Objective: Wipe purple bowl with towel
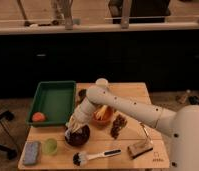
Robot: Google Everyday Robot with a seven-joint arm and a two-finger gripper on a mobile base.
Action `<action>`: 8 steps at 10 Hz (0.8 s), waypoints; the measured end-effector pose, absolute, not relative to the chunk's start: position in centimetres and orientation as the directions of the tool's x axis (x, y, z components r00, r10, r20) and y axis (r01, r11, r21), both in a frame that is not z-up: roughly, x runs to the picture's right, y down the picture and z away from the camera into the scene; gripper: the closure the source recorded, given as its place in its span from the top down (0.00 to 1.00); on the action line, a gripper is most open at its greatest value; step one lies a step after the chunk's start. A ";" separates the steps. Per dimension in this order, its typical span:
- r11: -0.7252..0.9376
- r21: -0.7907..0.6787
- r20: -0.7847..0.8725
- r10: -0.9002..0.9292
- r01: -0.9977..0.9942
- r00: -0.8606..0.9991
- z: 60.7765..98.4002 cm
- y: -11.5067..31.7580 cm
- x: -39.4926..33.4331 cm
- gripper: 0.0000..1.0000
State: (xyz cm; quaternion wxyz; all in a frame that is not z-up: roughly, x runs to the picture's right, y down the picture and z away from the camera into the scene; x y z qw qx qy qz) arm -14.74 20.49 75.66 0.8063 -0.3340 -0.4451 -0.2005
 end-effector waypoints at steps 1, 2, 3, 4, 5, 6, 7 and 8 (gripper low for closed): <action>0.691 -0.352 0.860 -0.028 0.631 0.510 75.2 20.9 -14.8 0.01; 0.686 -0.348 0.865 -0.029 0.639 0.501 74.8 21.3 -14.7 0.01; 0.675 -0.344 0.872 -0.029 0.653 0.489 74.2 22.0 -14.8 0.01; 0.670 -0.346 0.873 -0.027 0.657 0.487 74.0 22.5 -14.5 0.01; 0.664 -0.350 0.874 -0.021 0.661 0.485 73.8 23.0 -14.1 0.01; 0.654 -0.358 0.875 -0.014 0.667 0.483 73.5 23.7 -13.6 0.01; 0.648 -0.363 0.875 -0.010 0.670 0.484 73.5 24.0 -13.4 0.01; 0.645 -0.370 0.873 -0.006 0.669 0.488 73.5 24.2 -13.1 0.01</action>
